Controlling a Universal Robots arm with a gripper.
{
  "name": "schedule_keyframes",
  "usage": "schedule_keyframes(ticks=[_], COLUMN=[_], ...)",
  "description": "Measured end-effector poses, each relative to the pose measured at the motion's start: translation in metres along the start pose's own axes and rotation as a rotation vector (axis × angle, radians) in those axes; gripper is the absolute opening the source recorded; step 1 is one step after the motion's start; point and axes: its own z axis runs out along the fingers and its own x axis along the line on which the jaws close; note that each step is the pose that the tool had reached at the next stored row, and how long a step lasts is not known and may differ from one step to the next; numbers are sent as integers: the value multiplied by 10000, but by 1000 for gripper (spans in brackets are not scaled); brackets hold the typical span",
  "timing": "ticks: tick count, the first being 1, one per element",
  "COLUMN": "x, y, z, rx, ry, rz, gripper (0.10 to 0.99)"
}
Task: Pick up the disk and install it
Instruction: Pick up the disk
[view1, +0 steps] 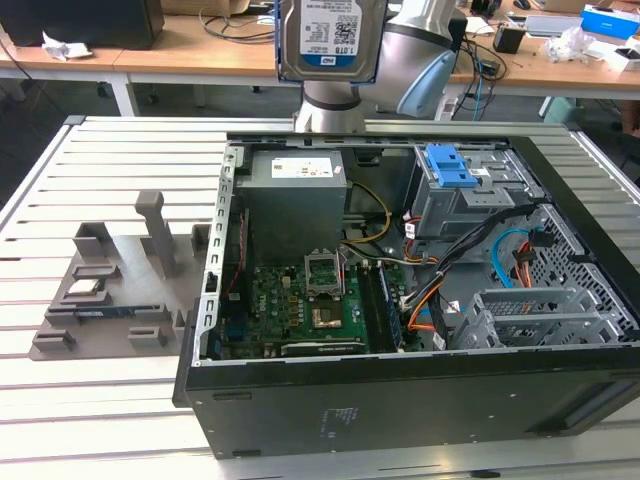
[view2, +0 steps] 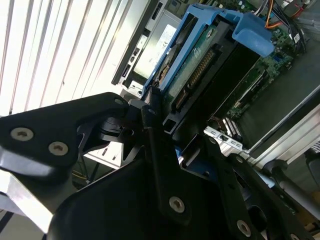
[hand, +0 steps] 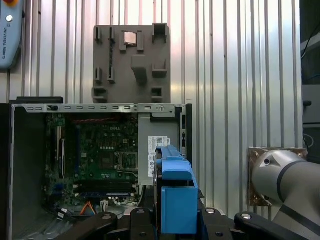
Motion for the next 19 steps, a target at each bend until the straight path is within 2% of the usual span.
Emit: schedule_keyframes(ticks=[19], x=[1], y=[-154], z=[74], rx=[0], ry=[0], rz=[0], gripper=[365])
